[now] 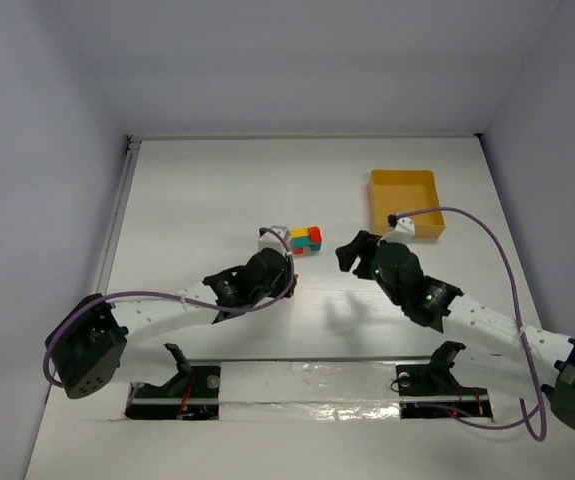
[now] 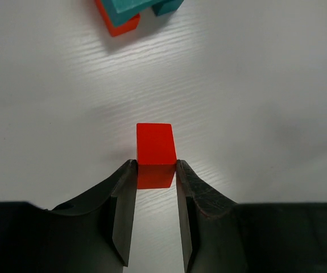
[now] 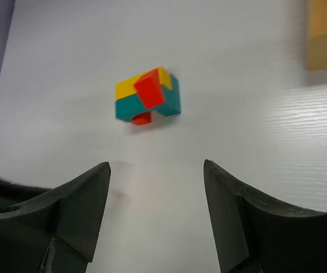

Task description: Build the wood block tower

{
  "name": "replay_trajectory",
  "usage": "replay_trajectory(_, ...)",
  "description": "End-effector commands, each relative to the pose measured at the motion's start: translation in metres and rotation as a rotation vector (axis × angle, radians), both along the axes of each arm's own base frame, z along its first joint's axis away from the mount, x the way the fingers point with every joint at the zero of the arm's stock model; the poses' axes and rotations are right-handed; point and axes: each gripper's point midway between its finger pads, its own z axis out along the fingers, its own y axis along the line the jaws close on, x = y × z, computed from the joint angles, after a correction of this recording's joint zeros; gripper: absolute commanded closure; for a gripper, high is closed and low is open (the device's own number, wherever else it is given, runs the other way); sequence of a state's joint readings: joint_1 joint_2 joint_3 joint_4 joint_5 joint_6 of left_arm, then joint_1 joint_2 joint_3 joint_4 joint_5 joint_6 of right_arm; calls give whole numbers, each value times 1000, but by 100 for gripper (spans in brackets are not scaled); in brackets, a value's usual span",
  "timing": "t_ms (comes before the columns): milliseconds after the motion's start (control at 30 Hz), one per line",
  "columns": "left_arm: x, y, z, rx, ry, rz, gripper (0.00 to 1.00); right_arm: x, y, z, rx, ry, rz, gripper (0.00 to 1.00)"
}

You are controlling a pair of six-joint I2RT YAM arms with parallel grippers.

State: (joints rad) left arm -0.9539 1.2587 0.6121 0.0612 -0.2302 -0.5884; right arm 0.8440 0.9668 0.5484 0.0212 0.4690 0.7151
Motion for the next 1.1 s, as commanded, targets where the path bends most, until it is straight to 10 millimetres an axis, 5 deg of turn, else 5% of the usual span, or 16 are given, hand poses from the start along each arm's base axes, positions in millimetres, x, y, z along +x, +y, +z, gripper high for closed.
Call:
replay_trajectory(0, 18, -17, 58, -130, -87, 53, 83, 15, -11, 26, 109, -2, -58, 28)
replay_trajectory(167, 35, -21, 91, -145, -158, 96, 83, 13, -21, 87, 195, -136, -70, 22)
replay_trajectory(400, 69, -36, 101, -78, -198, 175, 84, 22, -13, 61, 124, -109, -60, 18)
replay_trajectory(633, 108, -21, 86, -93, -162, 270, 85, 24, -25, 45, 122, -102, -131, 19)
replay_trajectory(833, 121, -17, 92, -99, -193, 317, 84, 27, -29, 49, 142, -98, -162, 17)
replay_trajectory(1067, 127, -28, 72, -103, -165, 322, 84, 25, -33, 35, 148, -83, -167, 16)
